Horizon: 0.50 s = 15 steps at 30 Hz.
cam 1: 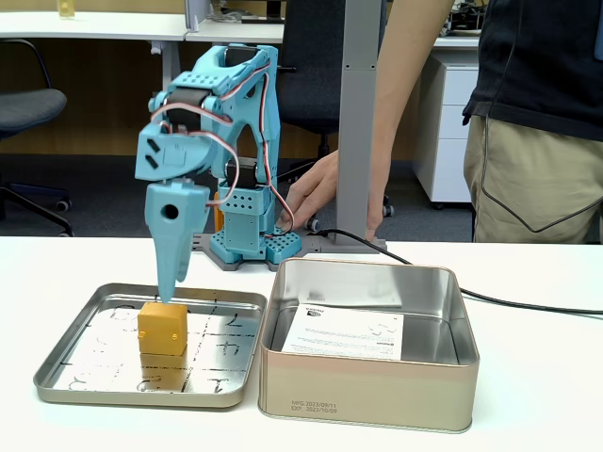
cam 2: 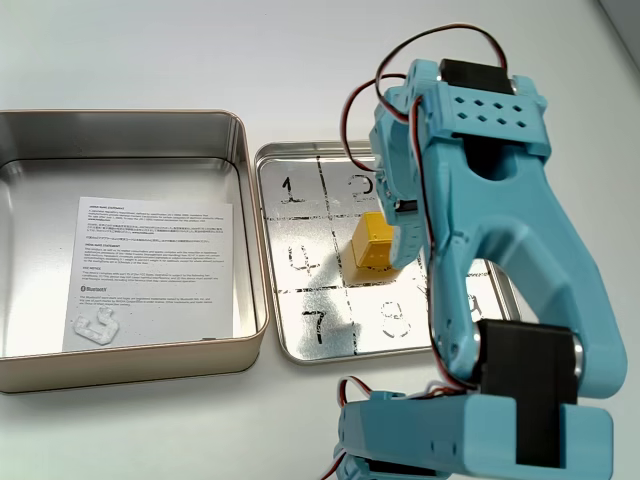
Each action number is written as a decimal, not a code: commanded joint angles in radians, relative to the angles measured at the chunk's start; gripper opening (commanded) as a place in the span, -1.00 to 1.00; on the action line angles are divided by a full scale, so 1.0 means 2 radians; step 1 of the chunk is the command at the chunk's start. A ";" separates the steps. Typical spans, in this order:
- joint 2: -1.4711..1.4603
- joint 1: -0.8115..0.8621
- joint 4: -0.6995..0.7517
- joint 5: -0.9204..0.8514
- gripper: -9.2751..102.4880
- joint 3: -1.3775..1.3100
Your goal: Grasp a lego block and put it in the bin.
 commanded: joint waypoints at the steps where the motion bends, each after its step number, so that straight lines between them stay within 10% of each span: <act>1: -0.007 0.019 -0.020 0.064 -0.24 0.008; 15: -0.098 0.025 -0.087 0.052 -0.25 0.010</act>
